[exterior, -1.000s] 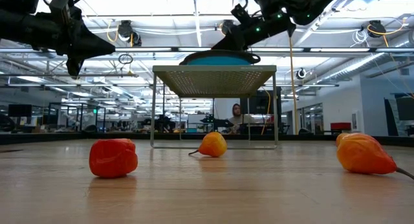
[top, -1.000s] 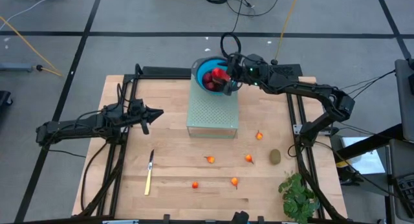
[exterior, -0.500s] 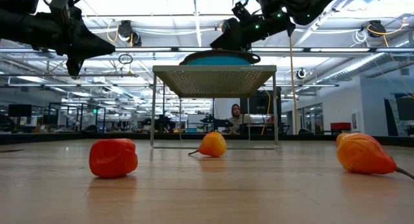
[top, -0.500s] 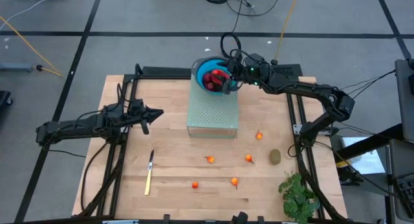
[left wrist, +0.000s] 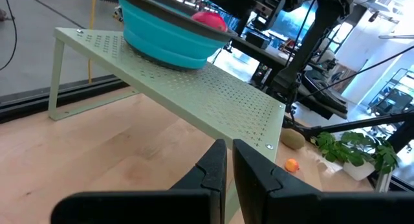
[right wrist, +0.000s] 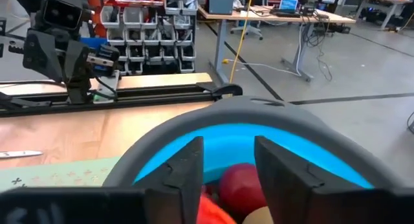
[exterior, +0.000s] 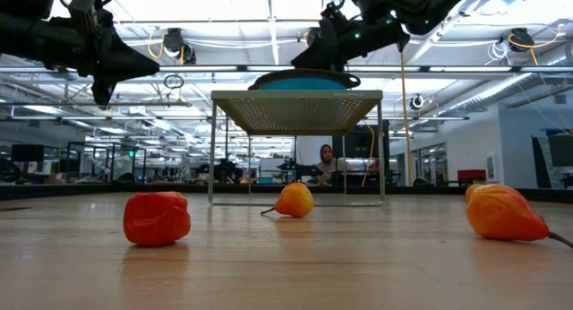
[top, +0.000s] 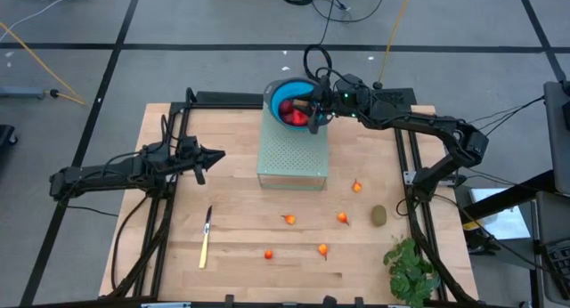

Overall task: Pick & Place Fruit
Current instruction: Put the brown kiwi into the blue strainer bowl on the shelf

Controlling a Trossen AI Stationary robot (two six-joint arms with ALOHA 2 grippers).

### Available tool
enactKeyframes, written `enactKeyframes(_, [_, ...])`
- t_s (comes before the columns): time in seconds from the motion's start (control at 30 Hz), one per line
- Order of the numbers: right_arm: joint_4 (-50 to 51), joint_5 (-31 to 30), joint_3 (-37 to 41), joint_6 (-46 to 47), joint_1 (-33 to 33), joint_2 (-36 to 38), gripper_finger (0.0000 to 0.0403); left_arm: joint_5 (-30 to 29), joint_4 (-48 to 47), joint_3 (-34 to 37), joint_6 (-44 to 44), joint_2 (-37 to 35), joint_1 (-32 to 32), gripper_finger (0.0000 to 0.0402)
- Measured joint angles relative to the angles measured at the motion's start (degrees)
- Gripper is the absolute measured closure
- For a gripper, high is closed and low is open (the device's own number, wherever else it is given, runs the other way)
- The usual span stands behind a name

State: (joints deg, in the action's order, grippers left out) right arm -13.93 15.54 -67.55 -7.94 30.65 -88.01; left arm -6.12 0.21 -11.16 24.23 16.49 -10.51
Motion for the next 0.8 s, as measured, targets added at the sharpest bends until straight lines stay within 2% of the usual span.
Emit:
enactKeyframes(0.23, [-0.7,0.0,-0.1,0.8,-0.6,3.0,0.032,0.0,0.0,0.0,0.1,0.0,0.0,0.0376])
enactKeyframes(0.47, [8.6,-0.1,-0.1,2.8,-4.0,10.5,0.0392,0.0,0.0,0.0,0.1,0.0,0.0,0.0376])
enactKeyframes(0.8, [19.2,-0.8,-0.1,4.3,-11.4,19.0,0.0402,0.0,0.0,0.0,0.1,0.0,0.0,0.0376])
